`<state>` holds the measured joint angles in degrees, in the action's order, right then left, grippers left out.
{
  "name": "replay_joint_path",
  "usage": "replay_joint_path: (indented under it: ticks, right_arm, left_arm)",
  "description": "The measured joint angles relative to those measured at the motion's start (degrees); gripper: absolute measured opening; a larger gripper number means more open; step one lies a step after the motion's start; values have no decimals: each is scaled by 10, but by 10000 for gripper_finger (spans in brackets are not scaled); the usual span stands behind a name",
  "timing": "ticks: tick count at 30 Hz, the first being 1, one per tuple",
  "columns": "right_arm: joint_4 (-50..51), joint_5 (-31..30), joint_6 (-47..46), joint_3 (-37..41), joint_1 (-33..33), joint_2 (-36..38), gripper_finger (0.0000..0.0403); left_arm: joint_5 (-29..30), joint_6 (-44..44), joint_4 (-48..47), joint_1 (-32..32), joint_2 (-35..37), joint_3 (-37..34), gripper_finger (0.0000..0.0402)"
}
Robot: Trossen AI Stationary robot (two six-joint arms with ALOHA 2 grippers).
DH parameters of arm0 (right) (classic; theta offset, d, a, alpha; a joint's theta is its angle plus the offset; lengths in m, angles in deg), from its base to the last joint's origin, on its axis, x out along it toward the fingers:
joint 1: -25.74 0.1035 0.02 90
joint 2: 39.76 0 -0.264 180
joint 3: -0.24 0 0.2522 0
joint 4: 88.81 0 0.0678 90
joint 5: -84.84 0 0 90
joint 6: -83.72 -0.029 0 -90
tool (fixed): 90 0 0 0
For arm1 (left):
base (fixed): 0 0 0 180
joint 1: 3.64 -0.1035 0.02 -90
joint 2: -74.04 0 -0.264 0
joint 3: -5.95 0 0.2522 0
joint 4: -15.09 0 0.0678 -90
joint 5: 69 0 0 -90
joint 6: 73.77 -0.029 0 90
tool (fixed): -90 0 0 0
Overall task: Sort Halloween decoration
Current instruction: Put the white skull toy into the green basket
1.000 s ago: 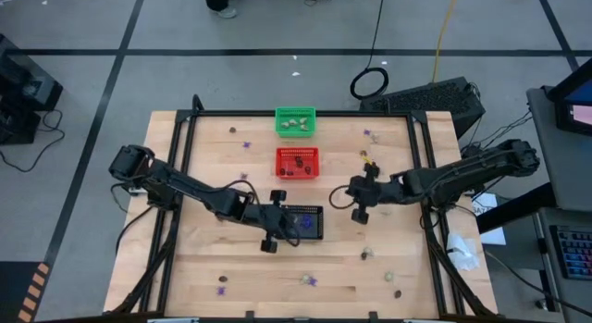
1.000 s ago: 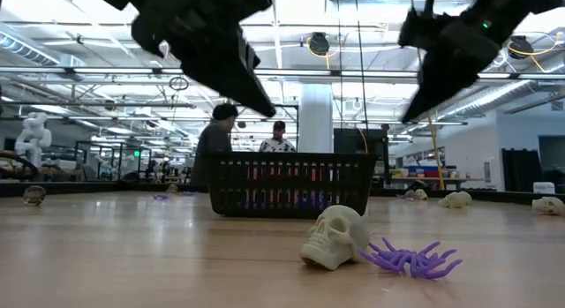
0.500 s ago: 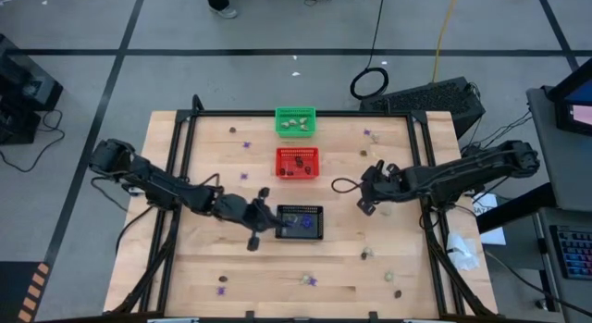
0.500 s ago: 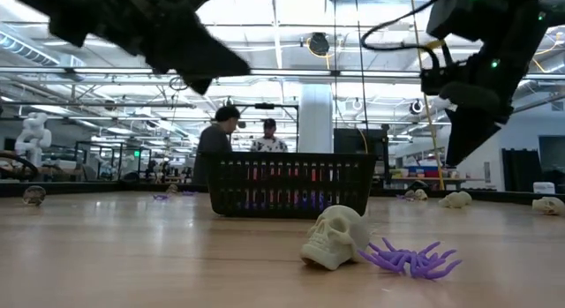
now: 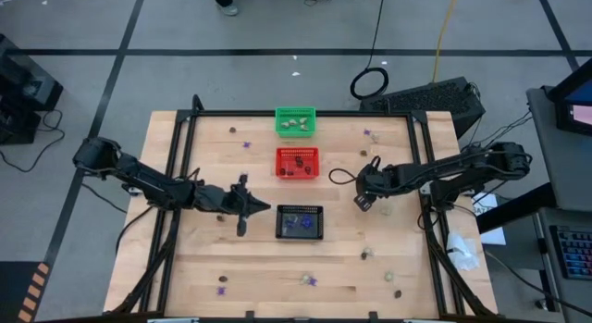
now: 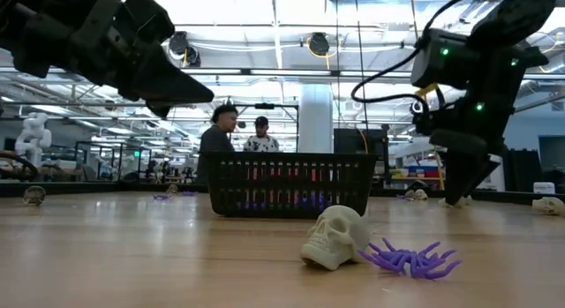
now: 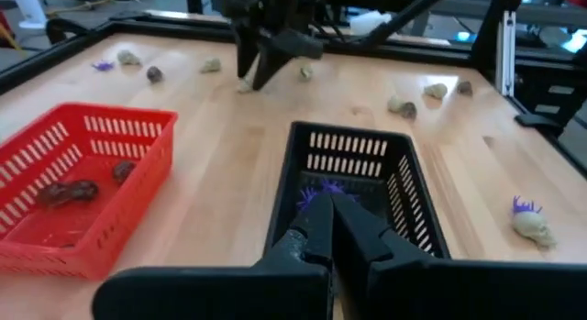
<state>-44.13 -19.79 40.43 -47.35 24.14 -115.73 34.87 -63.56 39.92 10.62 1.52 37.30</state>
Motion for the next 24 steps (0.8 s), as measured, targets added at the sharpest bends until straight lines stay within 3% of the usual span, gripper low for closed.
replay_joint_path:
  ticks: [6, 13, 18, 24]
  right_arm:
    - [-26, 12, 25, -2, -14, -42, 146]
    - [-47, 14, 54, -1, -13, -35, 49]
    - [-49, 15, 80, -17, -13, -16, 48]
    - [-92, 15, 139, -70, -17, -17, 48]
  left_arm:
    - [27, 0, 2, 0, 12, -19, 0]
    - [56, 24, 79, 0, 14, -75, 0]
    - [70, 26, 141, 0, 14, -111, 0]
    - [98, 26, 152, 0, 14, -117, 0]
